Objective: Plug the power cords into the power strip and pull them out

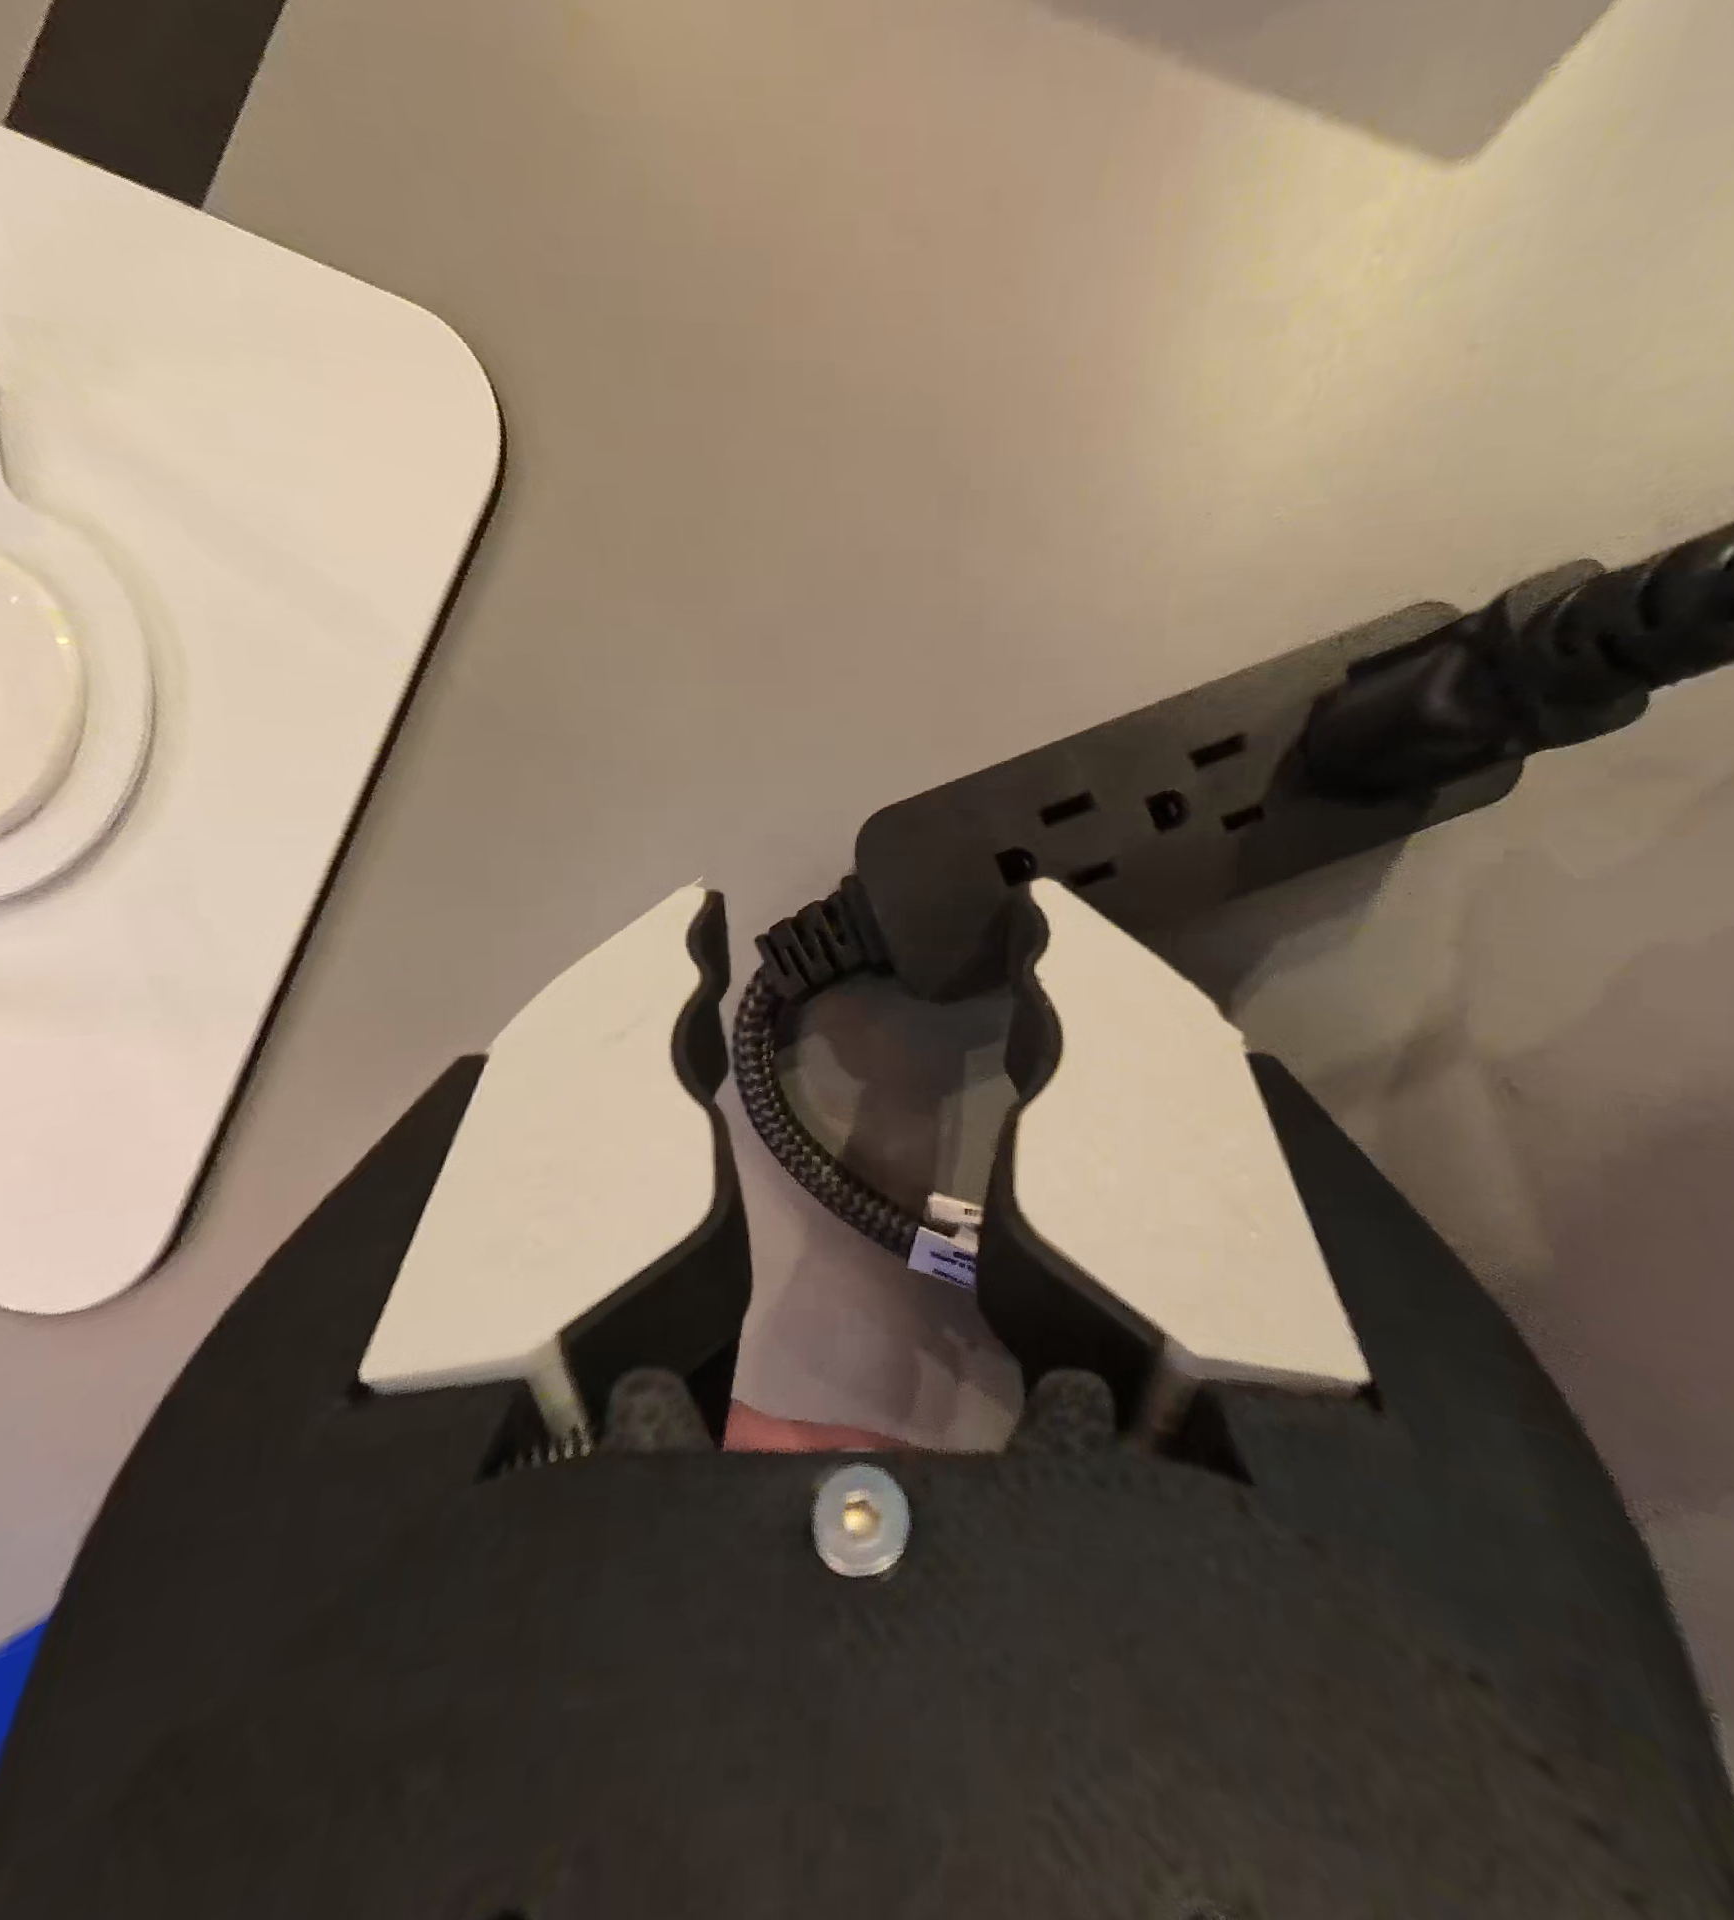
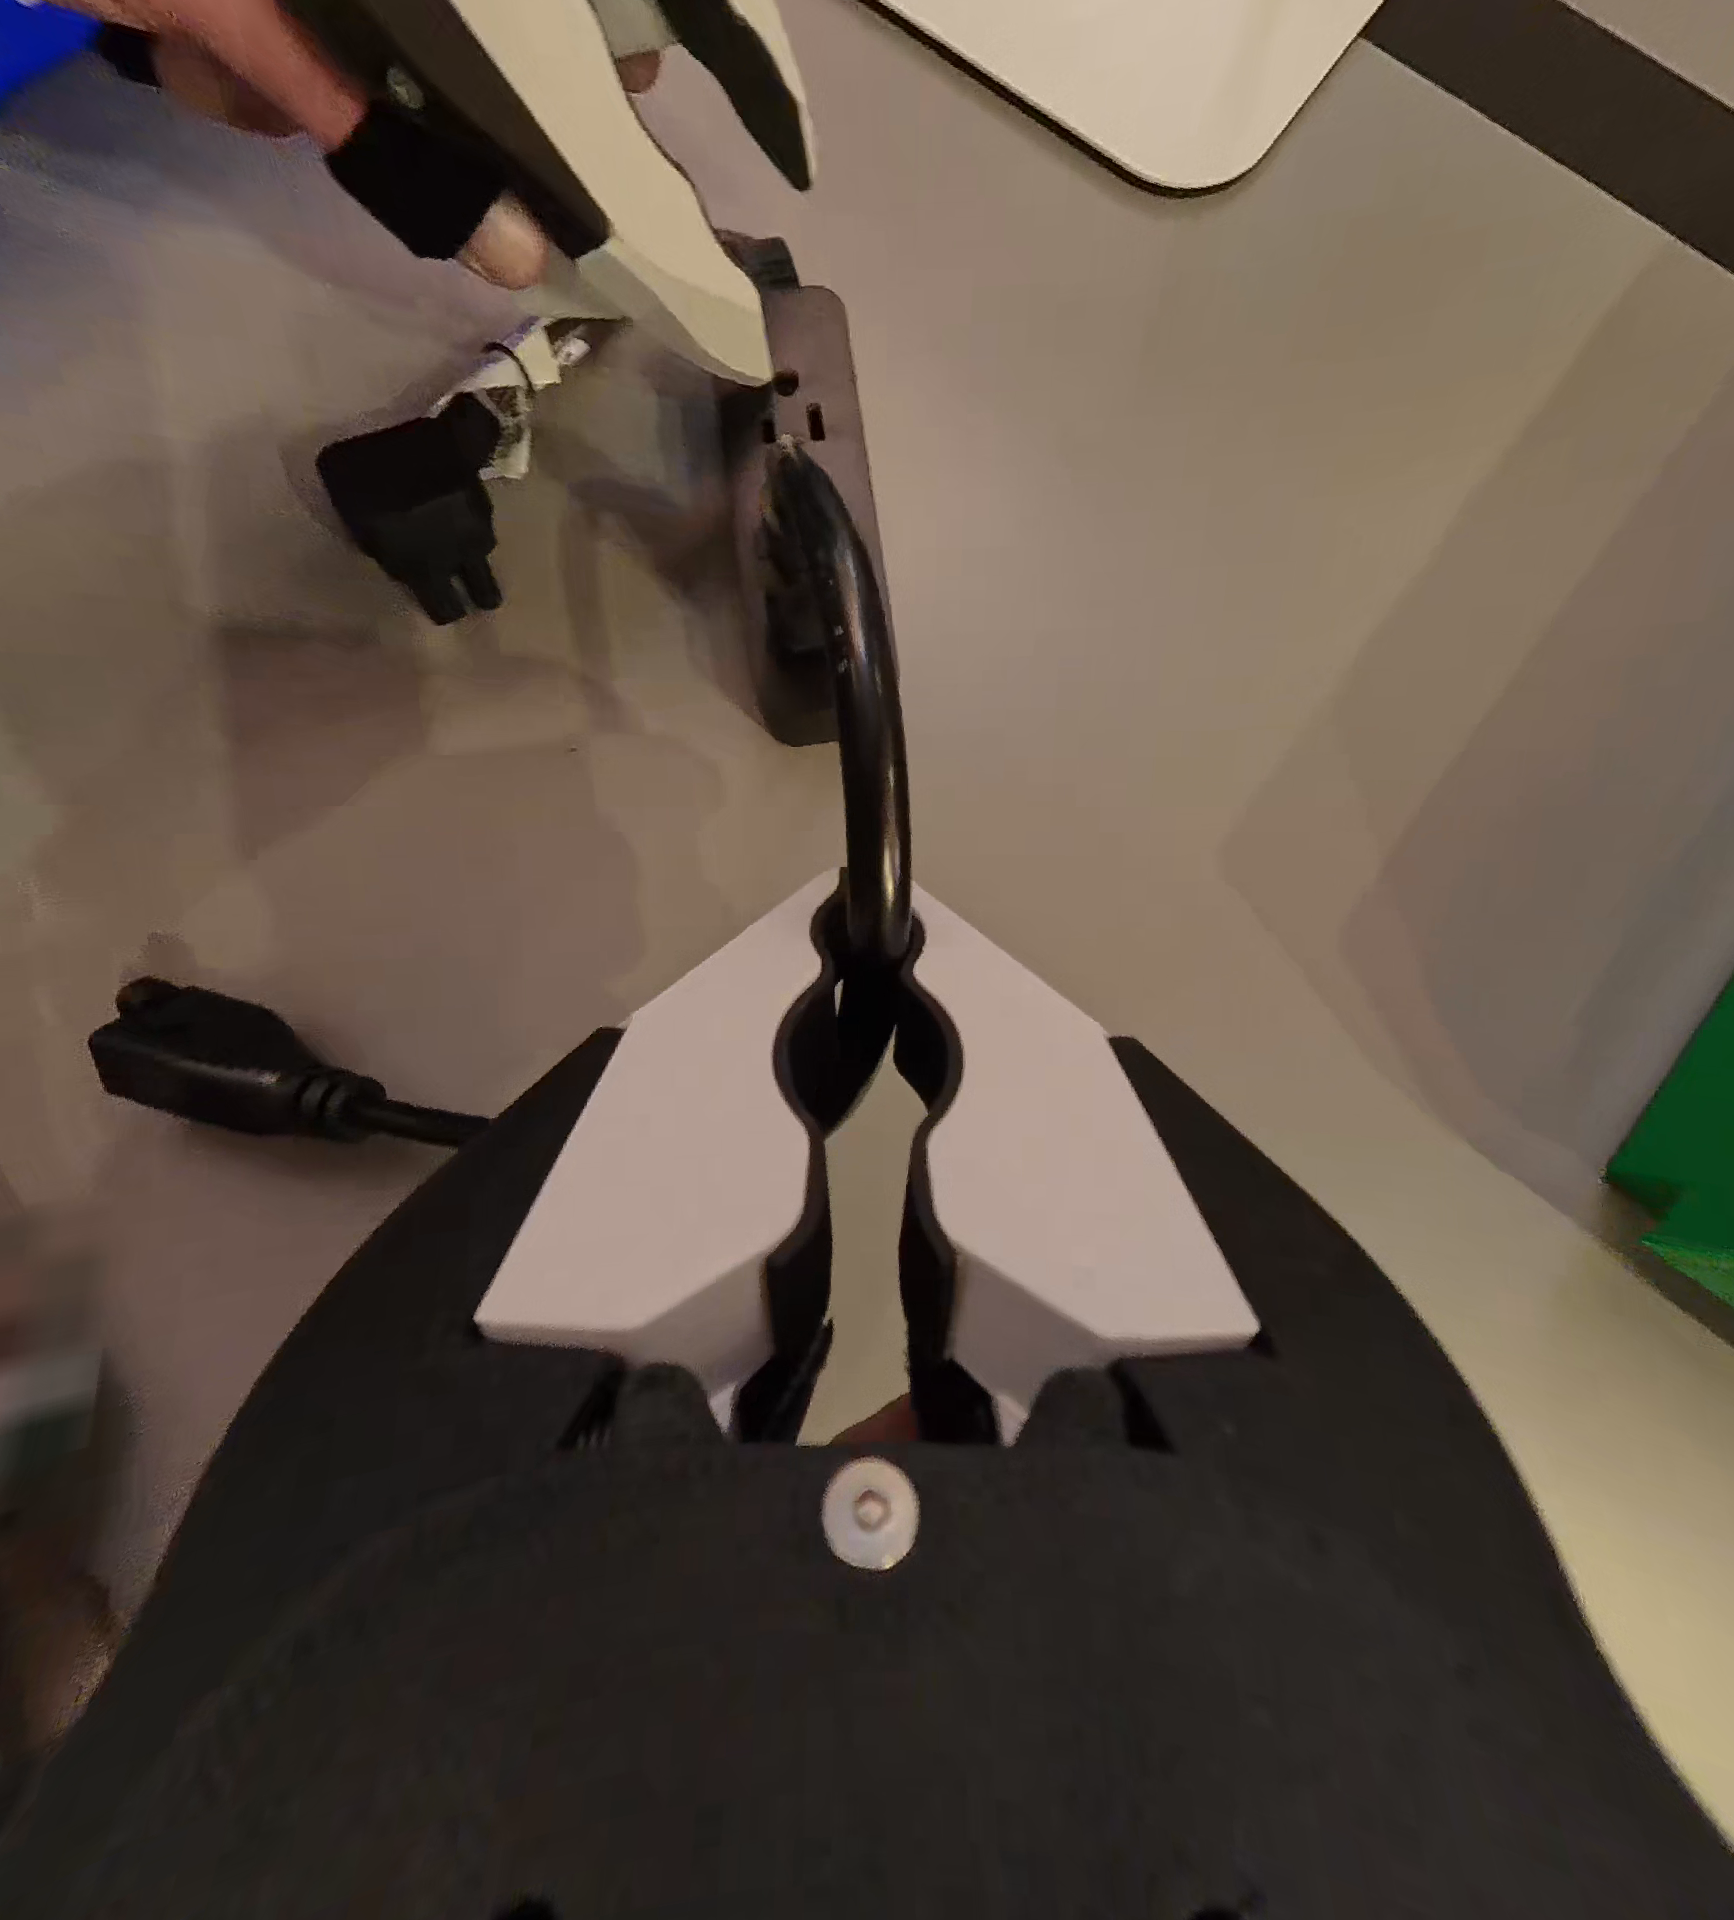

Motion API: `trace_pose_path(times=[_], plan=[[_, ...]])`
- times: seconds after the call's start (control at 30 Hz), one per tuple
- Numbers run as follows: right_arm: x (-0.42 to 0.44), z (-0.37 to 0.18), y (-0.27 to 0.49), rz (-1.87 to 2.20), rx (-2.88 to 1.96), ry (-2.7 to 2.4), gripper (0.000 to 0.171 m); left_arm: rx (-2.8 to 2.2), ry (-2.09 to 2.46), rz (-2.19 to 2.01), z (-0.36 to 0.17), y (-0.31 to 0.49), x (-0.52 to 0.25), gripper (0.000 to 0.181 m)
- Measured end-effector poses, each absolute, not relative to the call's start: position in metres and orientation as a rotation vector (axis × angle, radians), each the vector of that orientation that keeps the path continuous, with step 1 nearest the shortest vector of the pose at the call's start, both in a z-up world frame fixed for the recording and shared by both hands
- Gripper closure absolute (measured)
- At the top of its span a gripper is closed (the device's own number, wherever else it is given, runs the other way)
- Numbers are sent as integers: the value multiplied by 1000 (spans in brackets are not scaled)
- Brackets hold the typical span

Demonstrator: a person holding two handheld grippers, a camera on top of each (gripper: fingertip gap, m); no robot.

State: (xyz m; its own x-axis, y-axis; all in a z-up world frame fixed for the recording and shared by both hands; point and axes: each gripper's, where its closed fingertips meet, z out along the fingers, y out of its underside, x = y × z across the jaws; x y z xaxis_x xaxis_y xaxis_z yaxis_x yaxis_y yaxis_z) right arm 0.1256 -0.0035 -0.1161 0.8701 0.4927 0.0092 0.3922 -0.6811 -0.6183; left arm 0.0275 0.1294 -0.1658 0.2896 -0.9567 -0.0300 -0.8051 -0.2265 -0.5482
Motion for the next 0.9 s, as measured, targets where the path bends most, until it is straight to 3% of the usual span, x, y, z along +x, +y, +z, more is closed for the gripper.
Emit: trace_pose_path(times=[0.43,0.77,0.9], plan=[[129,-117,-13,203,-2378,-719,169,-1409,2414,-299,-145,107,41,115],[131,-116,-12,234,-2357,-837,169,-1209,2661,-319,-159,102,42,142],[131,-116,-12,248,-2346,-849,169,-1201,2644,-341,-150,105,40,142]])
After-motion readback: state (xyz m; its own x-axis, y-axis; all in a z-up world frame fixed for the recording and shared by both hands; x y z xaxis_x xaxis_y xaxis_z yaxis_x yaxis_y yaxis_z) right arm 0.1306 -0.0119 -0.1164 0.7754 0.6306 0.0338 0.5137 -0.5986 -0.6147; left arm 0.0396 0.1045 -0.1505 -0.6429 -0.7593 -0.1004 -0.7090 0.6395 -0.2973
